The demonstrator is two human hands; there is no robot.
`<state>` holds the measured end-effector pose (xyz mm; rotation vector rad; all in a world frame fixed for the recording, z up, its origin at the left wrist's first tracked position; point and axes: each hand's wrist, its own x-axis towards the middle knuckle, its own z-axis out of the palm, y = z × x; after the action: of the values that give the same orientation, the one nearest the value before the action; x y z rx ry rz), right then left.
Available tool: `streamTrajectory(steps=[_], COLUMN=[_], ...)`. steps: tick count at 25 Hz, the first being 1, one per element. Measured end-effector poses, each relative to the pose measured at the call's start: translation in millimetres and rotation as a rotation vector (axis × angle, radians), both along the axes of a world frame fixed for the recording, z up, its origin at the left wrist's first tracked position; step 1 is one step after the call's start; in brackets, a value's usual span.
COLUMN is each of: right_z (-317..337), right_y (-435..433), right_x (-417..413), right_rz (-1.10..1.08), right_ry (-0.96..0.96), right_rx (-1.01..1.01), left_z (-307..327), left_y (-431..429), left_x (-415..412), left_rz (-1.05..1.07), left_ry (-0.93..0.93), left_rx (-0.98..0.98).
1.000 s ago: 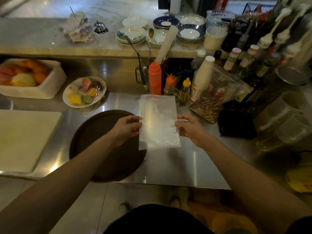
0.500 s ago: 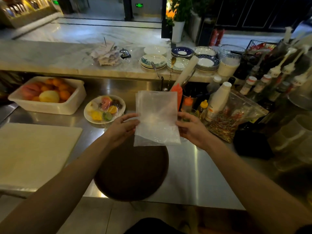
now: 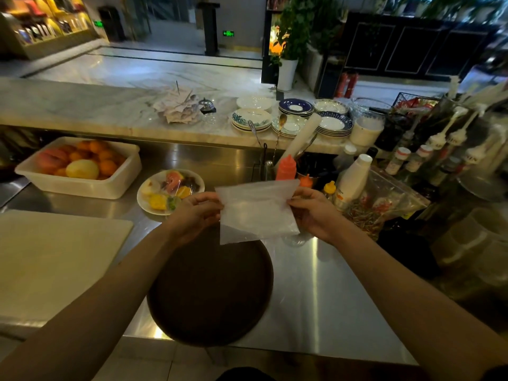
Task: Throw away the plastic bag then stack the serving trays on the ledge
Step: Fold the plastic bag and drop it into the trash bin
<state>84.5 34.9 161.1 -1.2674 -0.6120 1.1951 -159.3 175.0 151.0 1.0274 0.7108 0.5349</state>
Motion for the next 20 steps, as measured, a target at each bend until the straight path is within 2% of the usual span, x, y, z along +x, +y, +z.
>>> streamTrajectory(steps=[6,10,20], right_z=[8.1,9.2,8.8], right_y=[-0.5,-5.0,-15.8], right_x=[-5.4,-8.8,-6.6], right_rz=[0.002,0.034,0.04], right_ry=[-0.039,-0.103,-0.194], right_rx=[0.026,0.011,-0.027], left_z=[10.2,10.3,5.4], left_y=[-11.6,-14.1,-20.6], left_x=[0.9,5.2,9.7], left_rz=[0.044,0.09,-0.007], left_ry=[0.074,0.025,0.084], left_rx=[0.066,-0.027,0.056])
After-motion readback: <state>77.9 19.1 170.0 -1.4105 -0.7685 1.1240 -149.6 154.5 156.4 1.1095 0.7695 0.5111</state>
